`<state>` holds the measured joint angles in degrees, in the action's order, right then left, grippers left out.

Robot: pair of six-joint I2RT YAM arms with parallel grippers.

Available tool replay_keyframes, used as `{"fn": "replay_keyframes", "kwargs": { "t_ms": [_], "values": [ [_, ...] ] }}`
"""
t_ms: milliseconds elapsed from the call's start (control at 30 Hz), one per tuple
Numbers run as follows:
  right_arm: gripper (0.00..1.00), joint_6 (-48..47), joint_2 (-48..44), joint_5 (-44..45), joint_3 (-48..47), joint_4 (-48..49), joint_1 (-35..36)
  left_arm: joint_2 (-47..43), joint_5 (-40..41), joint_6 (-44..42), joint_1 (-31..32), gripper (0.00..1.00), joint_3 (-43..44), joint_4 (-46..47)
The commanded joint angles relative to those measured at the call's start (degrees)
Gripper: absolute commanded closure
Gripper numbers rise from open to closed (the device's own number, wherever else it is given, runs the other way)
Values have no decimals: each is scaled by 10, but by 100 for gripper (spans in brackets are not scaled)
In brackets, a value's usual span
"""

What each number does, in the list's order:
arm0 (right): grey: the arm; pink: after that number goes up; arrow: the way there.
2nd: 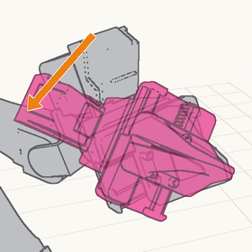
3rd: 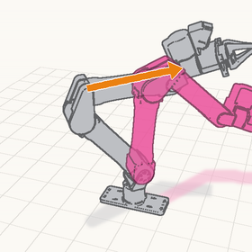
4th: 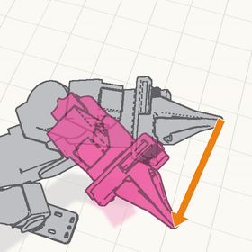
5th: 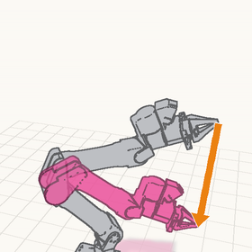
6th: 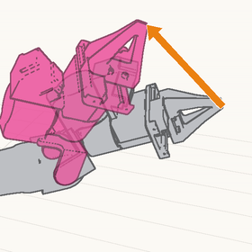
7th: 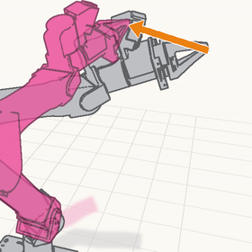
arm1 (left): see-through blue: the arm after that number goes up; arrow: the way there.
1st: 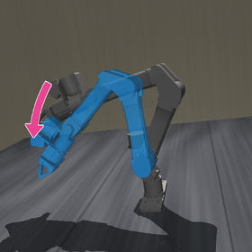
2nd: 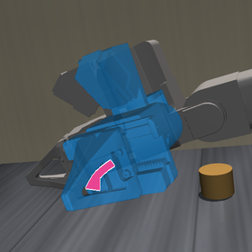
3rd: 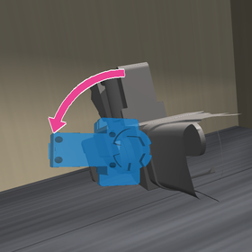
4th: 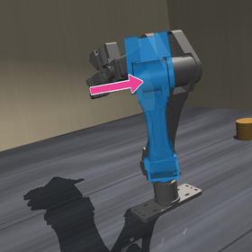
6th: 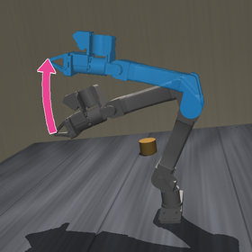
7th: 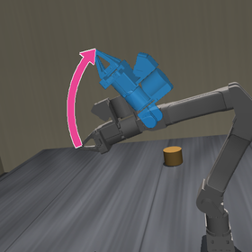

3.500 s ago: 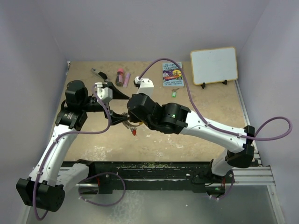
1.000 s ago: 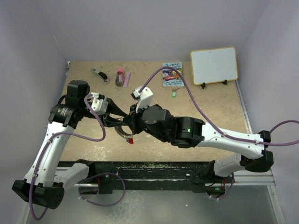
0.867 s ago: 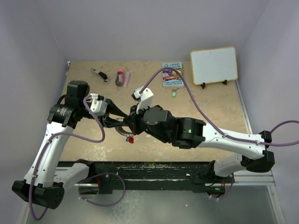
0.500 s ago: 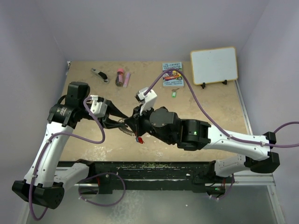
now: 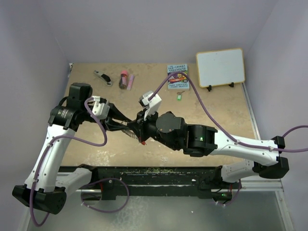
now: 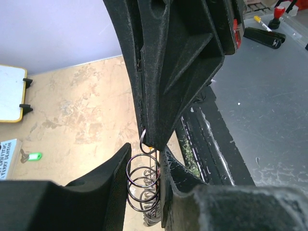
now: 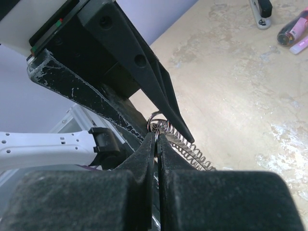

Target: Put the keys on the keyring

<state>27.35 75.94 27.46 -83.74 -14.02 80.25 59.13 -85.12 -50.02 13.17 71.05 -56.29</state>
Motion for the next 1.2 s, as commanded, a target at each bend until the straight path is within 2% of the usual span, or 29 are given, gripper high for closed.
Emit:
{"fn": "replay_keyframes", "kwargs": {
  "t_ms": [0,100,200,400,533,667,967,1033,1167],
  "values": [
    [100,-13,-18,-15,6,49,10,-3,-31,-11,2,79,18,0],
    [100,-15,-22,-17,10,49,11,-5,-29,-13,2,84,13,0],
    [100,-15,-31,-19,24,58,12,-6,-24,-14,2,96,12,-1],
    [100,-25,-57,-31,76,97,11,-9,-7,-15,2,96,-18,14],
    [100,-30,-71,-12,109,120,12,-15,27,98,2,96,-65,130],
    [100,-28,-67,0,111,113,11,-7,35,167,2,96,-85,213],
    [100,-38,-67,4,124,144,11,5,45,219,2,96,-92,260],
    [88,-38,-75,17,128,148,11,4,45,222,2,96,-92,261],
    [83,-41,-100,31,143,163,11,6,45,229,2,96,-87,262]
  ]
}}
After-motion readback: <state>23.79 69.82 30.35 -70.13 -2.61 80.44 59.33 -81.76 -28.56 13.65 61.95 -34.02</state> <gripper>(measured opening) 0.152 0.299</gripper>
